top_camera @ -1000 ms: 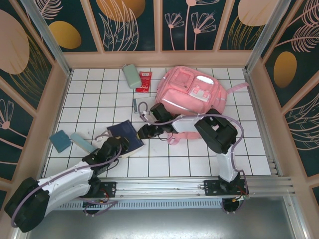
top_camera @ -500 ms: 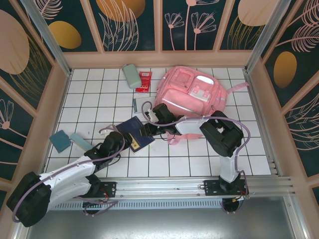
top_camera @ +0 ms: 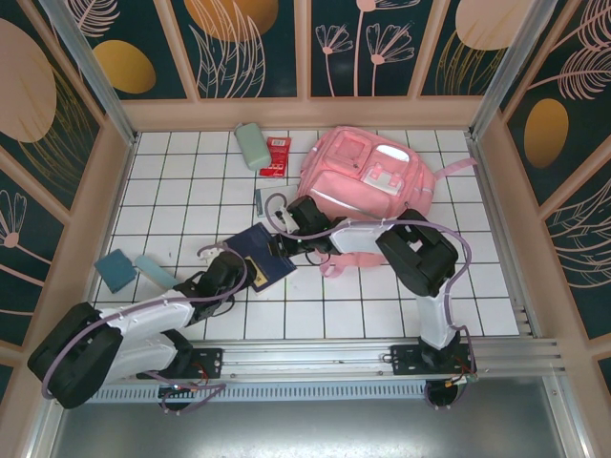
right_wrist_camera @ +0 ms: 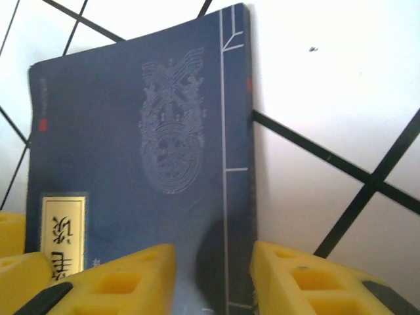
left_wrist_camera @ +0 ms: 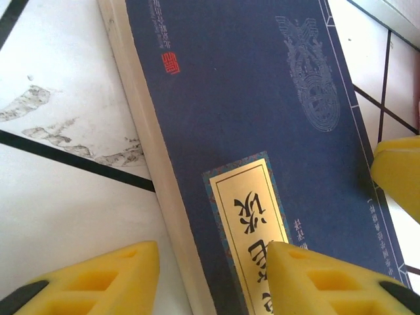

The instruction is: Pack the student bag

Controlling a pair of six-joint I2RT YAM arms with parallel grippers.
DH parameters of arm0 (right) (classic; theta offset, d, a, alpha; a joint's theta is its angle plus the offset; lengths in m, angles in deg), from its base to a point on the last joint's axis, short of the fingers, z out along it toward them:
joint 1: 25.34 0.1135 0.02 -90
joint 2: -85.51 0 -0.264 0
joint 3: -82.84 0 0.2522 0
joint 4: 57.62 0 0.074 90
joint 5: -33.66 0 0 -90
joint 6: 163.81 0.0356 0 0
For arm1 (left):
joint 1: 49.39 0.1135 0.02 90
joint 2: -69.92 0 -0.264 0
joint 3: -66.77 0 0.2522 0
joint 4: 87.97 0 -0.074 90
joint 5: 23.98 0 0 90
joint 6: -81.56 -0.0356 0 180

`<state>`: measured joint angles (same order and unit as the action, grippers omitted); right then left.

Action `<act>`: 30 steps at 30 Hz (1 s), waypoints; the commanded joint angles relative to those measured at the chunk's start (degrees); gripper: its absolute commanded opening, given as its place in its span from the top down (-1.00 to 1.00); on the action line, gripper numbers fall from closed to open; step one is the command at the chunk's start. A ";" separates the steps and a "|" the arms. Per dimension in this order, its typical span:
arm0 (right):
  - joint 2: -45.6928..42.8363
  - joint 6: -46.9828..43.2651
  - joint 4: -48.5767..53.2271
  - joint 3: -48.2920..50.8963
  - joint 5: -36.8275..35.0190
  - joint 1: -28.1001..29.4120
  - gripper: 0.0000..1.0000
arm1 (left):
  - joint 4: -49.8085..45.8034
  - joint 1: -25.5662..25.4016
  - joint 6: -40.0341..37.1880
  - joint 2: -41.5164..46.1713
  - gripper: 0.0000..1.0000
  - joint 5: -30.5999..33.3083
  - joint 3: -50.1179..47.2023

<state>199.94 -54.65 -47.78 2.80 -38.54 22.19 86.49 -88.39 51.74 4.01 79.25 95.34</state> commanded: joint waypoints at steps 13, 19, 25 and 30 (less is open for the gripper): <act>0.35 2.15 -2.81 -0.34 17.72 0.82 0.26 | 4.52 -0.10 2.13 -3.71 0.53 -2.32 -1.89; -1.00 7.29 -10.40 1.55 26.86 -0.32 0.28 | 5.38 -0.10 2.13 -4.14 0.56 -3.08 -2.15; -0.65 7.65 -12.22 2.21 29.66 -0.48 0.29 | 5.60 -0.04 2.13 -3.53 0.56 -3.02 -2.82; 1.00 7.80 -11.43 3.15 29.60 -0.33 0.30 | 5.94 -0.11 2.22 -3.58 0.56 -3.21 -2.94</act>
<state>200.79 -47.92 -56.77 4.40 -22.10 17.93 90.08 -88.37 53.76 2.16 80.15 93.55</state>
